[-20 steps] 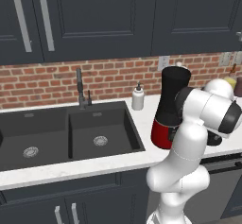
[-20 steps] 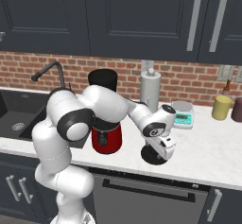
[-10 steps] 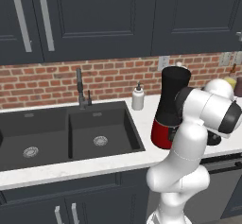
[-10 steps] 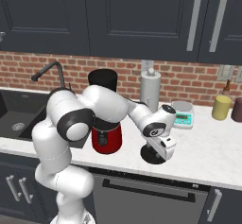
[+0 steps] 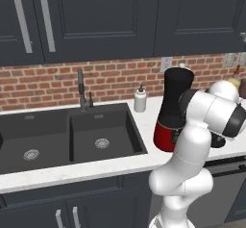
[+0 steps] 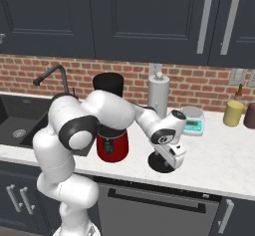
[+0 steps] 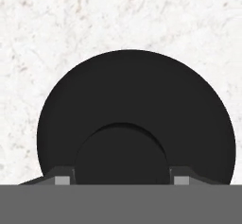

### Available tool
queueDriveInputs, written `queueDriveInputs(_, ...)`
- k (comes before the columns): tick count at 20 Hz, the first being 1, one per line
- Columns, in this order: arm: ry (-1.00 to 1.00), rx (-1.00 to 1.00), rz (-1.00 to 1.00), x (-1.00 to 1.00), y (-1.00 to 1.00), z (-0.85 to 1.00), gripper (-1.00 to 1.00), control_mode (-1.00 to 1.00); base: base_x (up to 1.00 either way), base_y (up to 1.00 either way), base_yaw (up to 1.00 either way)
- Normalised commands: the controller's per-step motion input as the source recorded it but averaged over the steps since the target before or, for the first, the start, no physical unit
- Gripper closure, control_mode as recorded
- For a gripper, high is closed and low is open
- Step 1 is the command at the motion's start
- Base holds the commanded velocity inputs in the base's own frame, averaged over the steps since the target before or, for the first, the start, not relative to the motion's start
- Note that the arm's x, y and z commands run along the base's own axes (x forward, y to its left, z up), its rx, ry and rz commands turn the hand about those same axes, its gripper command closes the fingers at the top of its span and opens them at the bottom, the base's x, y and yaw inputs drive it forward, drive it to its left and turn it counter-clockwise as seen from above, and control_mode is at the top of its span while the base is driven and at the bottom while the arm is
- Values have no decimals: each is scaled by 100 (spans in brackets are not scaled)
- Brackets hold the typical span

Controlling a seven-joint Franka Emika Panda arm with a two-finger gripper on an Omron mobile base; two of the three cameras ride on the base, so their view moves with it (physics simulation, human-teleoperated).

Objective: Close the lid blender by securely placing the lid on top.

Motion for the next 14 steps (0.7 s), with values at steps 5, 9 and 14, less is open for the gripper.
queueDriveInputs(5, -17, 0, 0, -48, 0, 58, 100, -100, 0, 0, 0)
queueDriveInputs(9, -28, -2, 0, -57, 0, 93, 100, -100, 0, 0, 0)
queueDriveInputs(14, -30, -4, -4, -40, 0, 100, 100, -100, 0, 0, 0)
